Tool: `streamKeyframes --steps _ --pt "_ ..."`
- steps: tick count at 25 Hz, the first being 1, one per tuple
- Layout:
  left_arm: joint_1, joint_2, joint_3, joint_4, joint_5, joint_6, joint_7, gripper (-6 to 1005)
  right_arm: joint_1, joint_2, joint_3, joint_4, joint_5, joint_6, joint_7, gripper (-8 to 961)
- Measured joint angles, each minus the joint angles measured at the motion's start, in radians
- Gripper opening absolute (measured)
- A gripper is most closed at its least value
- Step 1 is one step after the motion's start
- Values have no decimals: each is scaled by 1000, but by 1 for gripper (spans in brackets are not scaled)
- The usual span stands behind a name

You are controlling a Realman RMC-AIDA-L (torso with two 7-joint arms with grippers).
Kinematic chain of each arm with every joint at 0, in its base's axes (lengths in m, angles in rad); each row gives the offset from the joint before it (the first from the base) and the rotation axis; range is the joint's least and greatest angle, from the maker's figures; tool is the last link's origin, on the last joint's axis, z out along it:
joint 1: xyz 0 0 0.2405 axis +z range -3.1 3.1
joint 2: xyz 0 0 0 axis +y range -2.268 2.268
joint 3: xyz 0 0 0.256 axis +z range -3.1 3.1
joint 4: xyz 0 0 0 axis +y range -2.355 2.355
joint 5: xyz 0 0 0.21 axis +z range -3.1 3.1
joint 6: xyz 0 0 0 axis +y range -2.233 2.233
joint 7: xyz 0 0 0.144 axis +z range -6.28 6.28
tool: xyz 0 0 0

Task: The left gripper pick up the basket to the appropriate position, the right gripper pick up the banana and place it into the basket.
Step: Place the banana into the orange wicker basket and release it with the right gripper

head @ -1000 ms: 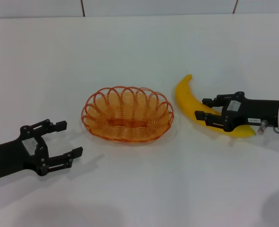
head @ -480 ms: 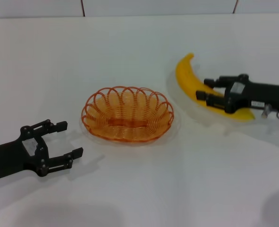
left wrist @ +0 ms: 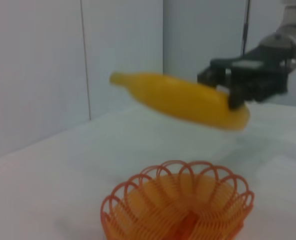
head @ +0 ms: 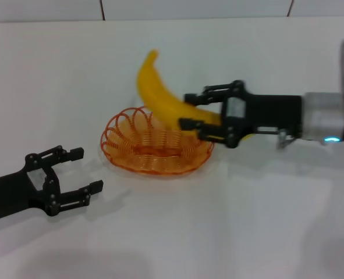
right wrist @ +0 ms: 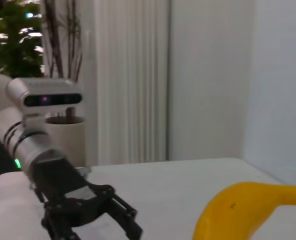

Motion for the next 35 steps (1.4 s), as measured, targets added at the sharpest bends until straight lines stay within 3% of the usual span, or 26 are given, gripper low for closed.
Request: streamKeyframes --steps 5,9,26,28,32,35 --pt "-2 0 0 0 -5 6 0 818 94 7 -6 146 4 125 -91 463" --pt "-5 0 0 0 -6 6 -1 818 131 10 0 219 4 237 -143 469" --pt "-7 0 0 0 -7 8 -15 818 139 12 32 270 2 266 -190 493" --pt "-5 0 -2 0 -7 8 -15 818 137 10 36 271 3 246 -186 709" --pt "2 0 -18 0 -7 8 -13 818 113 -2 37 231 3 136 -145 832" --pt "3 0 -26 0 -7 8 -10 818 50 -10 35 118 4 26 -61 892"
